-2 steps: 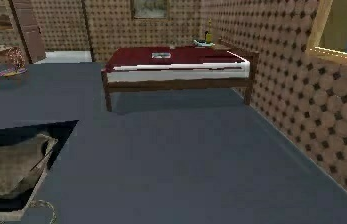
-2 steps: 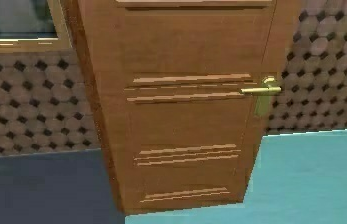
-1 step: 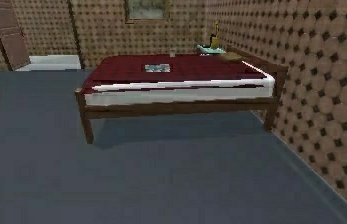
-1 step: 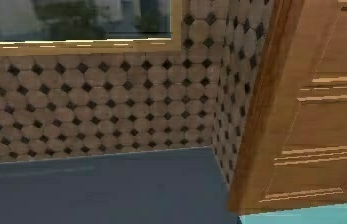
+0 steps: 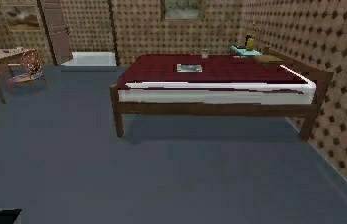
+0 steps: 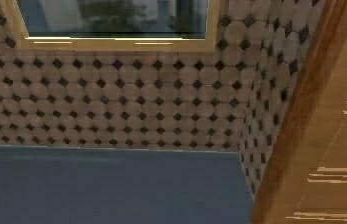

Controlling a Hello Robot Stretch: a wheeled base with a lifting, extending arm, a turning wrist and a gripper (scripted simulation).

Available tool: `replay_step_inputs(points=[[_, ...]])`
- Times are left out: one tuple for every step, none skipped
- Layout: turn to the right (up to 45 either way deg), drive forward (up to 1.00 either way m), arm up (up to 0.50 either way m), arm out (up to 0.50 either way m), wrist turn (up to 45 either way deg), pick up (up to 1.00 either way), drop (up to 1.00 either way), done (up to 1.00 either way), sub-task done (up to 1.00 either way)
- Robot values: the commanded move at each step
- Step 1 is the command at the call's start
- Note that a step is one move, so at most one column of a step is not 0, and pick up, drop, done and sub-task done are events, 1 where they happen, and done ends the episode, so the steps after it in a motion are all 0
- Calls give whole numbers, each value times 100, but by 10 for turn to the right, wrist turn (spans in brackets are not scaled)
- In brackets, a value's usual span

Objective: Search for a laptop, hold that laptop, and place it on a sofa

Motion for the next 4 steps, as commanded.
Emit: replay_step_inputs(points=[[0, 85, 0, 0, 0, 0, 0, 0, 0], [-420, 0, 0, 0, 0, 0, 0, 0, 0], [0, 65, 0, 0, 0, 0, 0, 0, 0], [-420, 0, 0, 0, 0, 0, 0, 0, 0]])
